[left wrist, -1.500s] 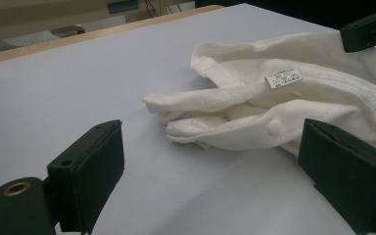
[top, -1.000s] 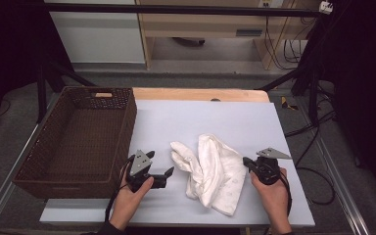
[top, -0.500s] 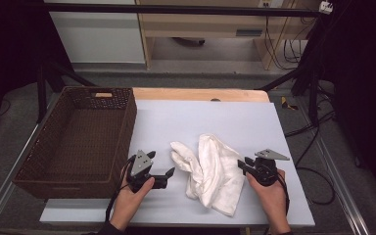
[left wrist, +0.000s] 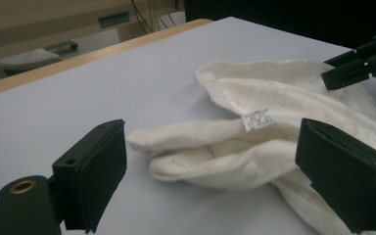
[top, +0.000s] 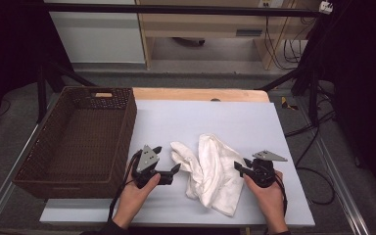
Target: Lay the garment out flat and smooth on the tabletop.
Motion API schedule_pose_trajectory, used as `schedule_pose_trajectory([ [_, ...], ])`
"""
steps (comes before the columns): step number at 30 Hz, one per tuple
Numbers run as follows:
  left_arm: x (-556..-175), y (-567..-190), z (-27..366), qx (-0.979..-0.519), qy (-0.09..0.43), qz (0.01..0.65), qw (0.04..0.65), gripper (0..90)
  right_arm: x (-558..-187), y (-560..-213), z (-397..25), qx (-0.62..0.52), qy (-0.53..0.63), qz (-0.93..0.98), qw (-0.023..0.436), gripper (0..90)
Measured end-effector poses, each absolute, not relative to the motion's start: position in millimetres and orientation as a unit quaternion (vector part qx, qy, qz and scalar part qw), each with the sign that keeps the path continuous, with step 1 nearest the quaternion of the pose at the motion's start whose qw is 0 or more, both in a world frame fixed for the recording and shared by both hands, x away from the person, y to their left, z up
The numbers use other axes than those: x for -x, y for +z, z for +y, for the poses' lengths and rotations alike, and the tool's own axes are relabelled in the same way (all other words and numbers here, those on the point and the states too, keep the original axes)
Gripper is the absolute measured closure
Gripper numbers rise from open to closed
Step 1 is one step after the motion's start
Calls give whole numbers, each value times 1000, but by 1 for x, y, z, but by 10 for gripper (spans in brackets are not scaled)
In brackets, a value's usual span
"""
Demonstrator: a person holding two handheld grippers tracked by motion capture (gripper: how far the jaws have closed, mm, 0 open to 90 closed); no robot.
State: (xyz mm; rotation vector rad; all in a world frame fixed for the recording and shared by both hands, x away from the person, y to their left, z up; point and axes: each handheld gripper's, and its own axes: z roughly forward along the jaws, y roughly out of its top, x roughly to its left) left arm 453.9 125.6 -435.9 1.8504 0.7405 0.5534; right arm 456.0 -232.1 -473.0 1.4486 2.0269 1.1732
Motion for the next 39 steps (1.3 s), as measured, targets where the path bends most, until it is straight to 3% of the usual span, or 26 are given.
schedule_pose_trajectory([
  [10,-485,-422,91,-790,209,302,492,151,-456,-474,-231,-516,416,724,192,585],
  [18,-503,-446,70,-836,179,288,430,174,-456,-475,-229,-511,421,726,186,607],
  [22,-501,-456,65,-861,157,271,400,387,-456,-475,-228,-507,420,730,184,667],
  [28,-489,-463,72,-872,157,260,385,694,-456,-476,-228,-500,411,740,183,826],
  [33,-478,-468,82,-874,143,265,381,802,-457,-476,-228,-499,407,742,188,880],
  [39,-462,-472,91,-876,134,266,381,837,-460,-477,-229,-502,402,741,195,881],
])
